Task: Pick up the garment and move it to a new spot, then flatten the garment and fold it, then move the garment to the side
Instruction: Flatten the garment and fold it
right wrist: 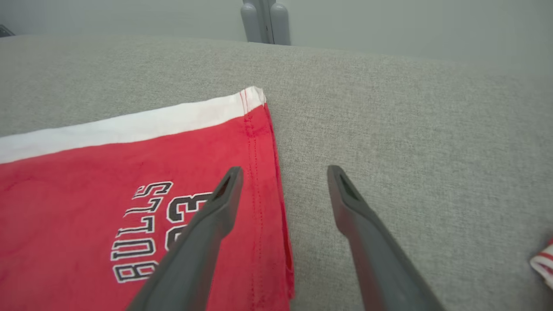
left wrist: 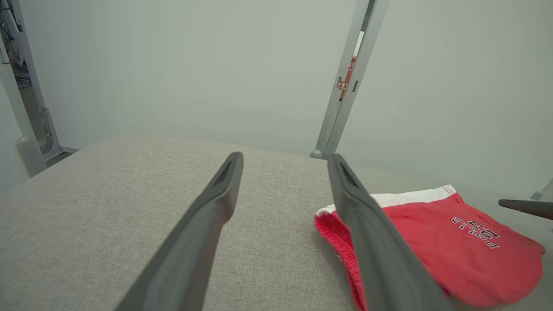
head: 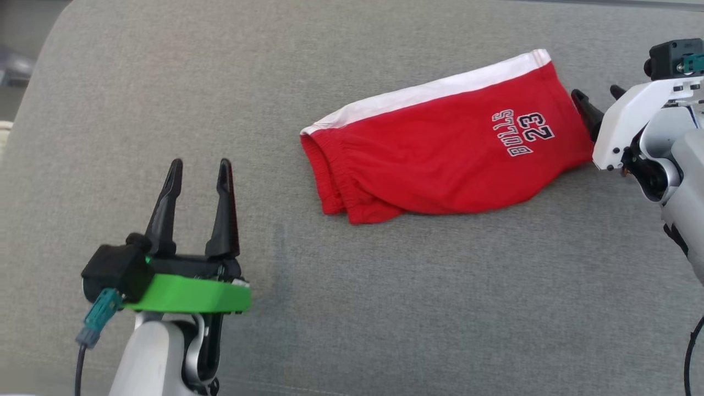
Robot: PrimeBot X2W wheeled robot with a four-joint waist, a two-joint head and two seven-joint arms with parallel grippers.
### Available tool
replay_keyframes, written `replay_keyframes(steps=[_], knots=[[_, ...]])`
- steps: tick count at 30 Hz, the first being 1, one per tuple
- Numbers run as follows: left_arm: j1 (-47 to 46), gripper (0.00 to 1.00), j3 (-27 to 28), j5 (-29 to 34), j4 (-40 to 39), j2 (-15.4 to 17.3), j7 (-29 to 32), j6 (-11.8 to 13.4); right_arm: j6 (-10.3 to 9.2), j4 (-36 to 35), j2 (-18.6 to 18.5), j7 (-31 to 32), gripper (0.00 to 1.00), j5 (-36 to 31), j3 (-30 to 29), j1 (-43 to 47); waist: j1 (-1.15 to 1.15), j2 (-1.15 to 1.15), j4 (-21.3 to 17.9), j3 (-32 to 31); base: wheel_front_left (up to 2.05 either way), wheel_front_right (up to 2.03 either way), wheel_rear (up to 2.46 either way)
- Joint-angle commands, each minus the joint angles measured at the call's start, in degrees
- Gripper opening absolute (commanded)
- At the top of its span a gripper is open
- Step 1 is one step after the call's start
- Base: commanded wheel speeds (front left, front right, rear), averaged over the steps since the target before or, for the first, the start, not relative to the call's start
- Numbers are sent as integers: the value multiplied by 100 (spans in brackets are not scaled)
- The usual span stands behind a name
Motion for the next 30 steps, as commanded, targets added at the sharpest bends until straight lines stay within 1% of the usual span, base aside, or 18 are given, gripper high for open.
replay_keyframes(steps=[1, 5, 10, 14, 15, 16, 17, 18, 20, 24, 28, 30], knots=[[159, 100, 42, 92, -42, 13, 2, -47, -9, 133, 54, 39, 100, 14, -48, -87, 0, 0, 201, 153, 0, 0, 0], [364, 100, 71, 218, -94, 14, 2, -95, -10, 522, 152, 155, 100, -74, -116, -191, 0, 0, 363, 257, 0, 0, 0], [458, 100, 94, 117, -192, 13, 2, -111, -9, 1013, 288, 208, 100, -280, -114, -325, 0, 0, 528, 325, 0, 0, 0], [464, 100, 44, 74, -226, 13, 2, -111, -5, 1247, 507, 370, 100, -276, -102, -248, 0, 0, 601, 333, 0, 0, 0], [464, 100, 35, 72, -227, 13, 2, -104, 1, 1255, 584, 444, 82, -248, -84, -194, 0, 0, 608, 331, 0, 0, 0], [464, 100, 34, 73, -228, 13, 2, -93, 11, 1262, 644, 505, 55, -217, -77, -132, 0, 0, 608, 324, 0, 0, 0], [469, 100, 36, 72, -229, 13, 2, -81, 11, 1259, 678, 549, 55, -208, -56, -72, 0, 0, 602, 310, 0, 0, 0], [488, 100, 47, 72, -226, 14, 2, -62, 10, 1256, 699, 594, 0, -207, -31, -6, 0, 0, 585, 289, 0, 0, 0], [531, 100, 77, 83, -212, 14, 2, -34, 8, 1244, 671, 563, 0, -204, -12, 81, 0, 0, 535, 238, 0, 0, 0], [620, 100, 99, 160, -146, 14, 2, -66, -13, 1283, 554, 239, 0, -275, -54, 109, 0, 0, 399, 76, 0, 0, 0], [723, 100, 127, 215, -113, 14, 2, -85, -13, 1355, 439, -94, 0, -195, -222, 154, 0, 0, 211, -173, 0, 0, 0], [777, 100, 154, 222, -135, 14, 2, -79, -12, 1416, 402, -122, 0, -134, -308, 222, 0, 0, 94, -303, 0, 0, 0]])
